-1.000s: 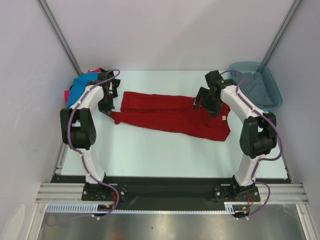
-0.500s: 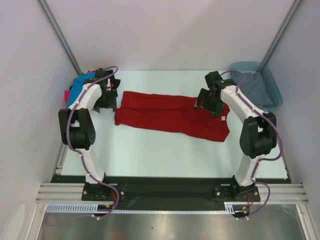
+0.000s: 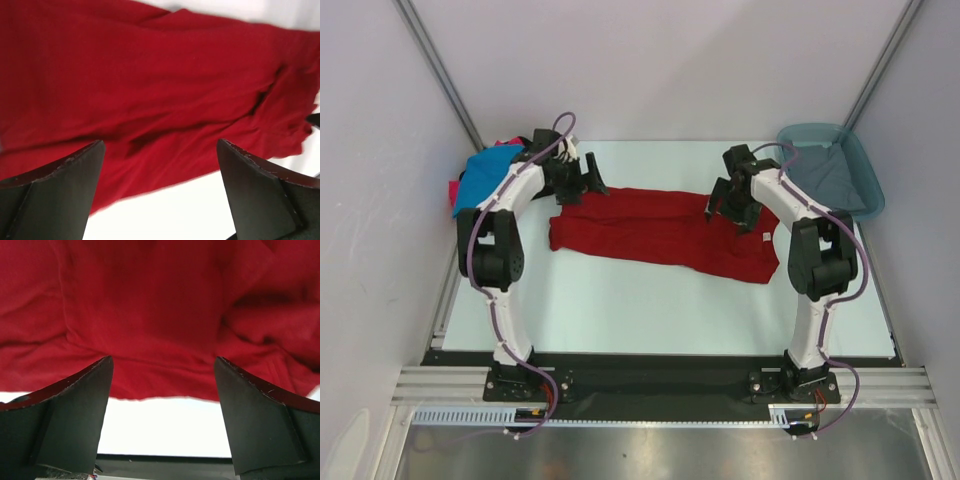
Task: Fold and stack the t-shirts
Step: Fold the tshirt
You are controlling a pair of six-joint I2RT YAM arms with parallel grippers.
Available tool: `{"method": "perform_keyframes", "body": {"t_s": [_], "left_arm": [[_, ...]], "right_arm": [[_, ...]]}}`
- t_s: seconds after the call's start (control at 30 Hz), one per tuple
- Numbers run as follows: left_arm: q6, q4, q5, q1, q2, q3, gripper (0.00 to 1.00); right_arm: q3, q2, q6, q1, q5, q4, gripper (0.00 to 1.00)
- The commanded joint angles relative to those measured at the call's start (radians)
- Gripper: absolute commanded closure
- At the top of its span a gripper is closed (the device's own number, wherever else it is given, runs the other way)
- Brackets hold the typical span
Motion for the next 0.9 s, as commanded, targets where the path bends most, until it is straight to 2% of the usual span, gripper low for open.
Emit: {"method": "perform_keyframes", "body": {"t_s": [0.0, 0.13, 0.37, 0.47, 0.6, 0.63, 0.67, 0.73, 0.83, 0.87], "left_arm": [[-0.153, 0.202, 0.144, 0.004, 0.057, -0.008, 0.0], [-0.173, 0.264, 0.086, -0.01, 0.089, 0.009, 0.0], [-0.085, 0.16, -0.034, -0.019, 0.204, 0.173, 0.0], [-0.059, 0.141, -0.083, -0.022, 0.25, 0.199, 0.0], [-0.027, 0.095, -0.112, -0.036, 0.293, 0.219, 0.0], [-0.016, 0.092, -0.115, -0.041, 0.299, 0.217, 0.0], [-0.012, 0.085, -0.12, -0.047, 0.304, 0.214, 0.0], [-0.004, 0.089, -0.123, -0.051, 0.302, 0.199, 0.0], [0.014, 0.095, -0.132, -0.064, 0.292, 0.168, 0.0], [0.019, 0.088, -0.135, -0.067, 0.29, 0.165, 0.0]], "right_arm": [[0.079, 0.043, 0.015, -0.001, -0.023, 0.053, 0.14], [0.105, 0.06, 0.032, 0.01, -0.025, 0.079, 0.14], [0.131, 0.079, 0.03, 0.039, -0.06, 0.079, 0.14], [0.133, 0.097, 0.035, 0.053, -0.068, 0.073, 0.15], [0.141, 0.123, 0.038, 0.082, 0.023, 0.013, 0.15], [0.135, 0.125, 0.032, 0.086, 0.029, 0.024, 0.17], [0.13, 0.126, 0.024, 0.089, 0.052, 0.045, 0.25], [0.134, 0.14, 0.0, 0.103, 0.083, 0.058, 0.3], [0.163, 0.192, -0.023, 0.105, 0.117, 0.049, 0.44], [0.167, 0.204, -0.039, 0.106, 0.124, 0.048, 0.45]]}}
